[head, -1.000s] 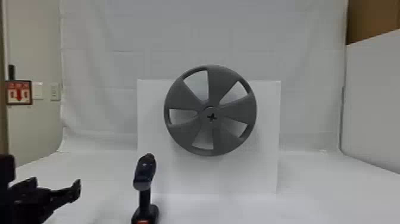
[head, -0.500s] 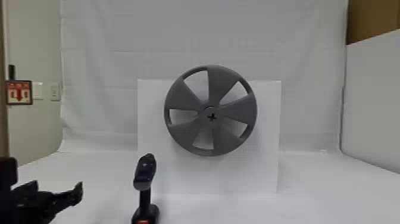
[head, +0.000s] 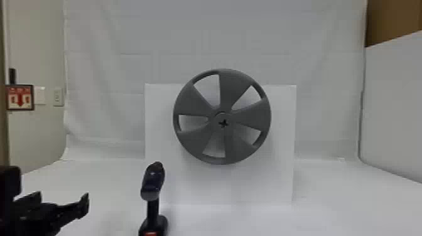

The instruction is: Grasp the drill and bring into the middle of wheel

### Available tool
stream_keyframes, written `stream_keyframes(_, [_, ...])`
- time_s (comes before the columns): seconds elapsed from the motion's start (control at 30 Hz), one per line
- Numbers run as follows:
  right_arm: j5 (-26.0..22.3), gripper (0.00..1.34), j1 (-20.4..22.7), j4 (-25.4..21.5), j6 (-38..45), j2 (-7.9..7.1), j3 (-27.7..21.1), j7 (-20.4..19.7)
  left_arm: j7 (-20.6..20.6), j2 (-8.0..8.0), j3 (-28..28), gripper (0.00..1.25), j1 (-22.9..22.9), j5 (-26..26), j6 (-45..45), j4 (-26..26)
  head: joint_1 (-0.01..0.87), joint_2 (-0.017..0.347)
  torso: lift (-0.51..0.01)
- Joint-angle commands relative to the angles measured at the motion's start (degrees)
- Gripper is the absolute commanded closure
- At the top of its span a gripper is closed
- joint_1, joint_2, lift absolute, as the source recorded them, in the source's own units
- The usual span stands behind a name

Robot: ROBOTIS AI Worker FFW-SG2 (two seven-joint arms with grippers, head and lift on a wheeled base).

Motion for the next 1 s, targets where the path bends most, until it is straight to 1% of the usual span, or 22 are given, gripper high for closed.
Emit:
stream_keyframes(0.0, [0.48, 0.13, -0.09, -0.20, 0.16, 0.21, 0.18, 0.00, 0.09, 0.00, -0.10, 0.11, 0.05, 0.00, 0.38, -0.19, 0.054, 0.031, -0.403])
stream_keyframes(0.23, [0.83, 0.13, -0.18, -0.20, 0.24, 0.21, 0.53, 0.00, 0.09, 0.00, -0.54, 0.11, -0.03, 0.00, 0.55, -0.19, 0.054, 0.031, -0.403])
stream_keyframes(0.4, [0.92, 0.13, -0.35, -0.20, 0.24, 0.56, 0.79, 0.00, 0.09, 0.00, -0.63, 0.11, -0.12, 0.00, 0.64, -0.37, 0.054, 0.031, -0.403])
stream_keyframes(0.97, [1.19, 0.13, -0.44, -0.20, 0.24, 0.56, 1.23, 0.00, 0.09, 0.00, -0.54, 0.11, -0.21, -0.08, 0.64, -0.72, 0.054, 0.031, -0.403])
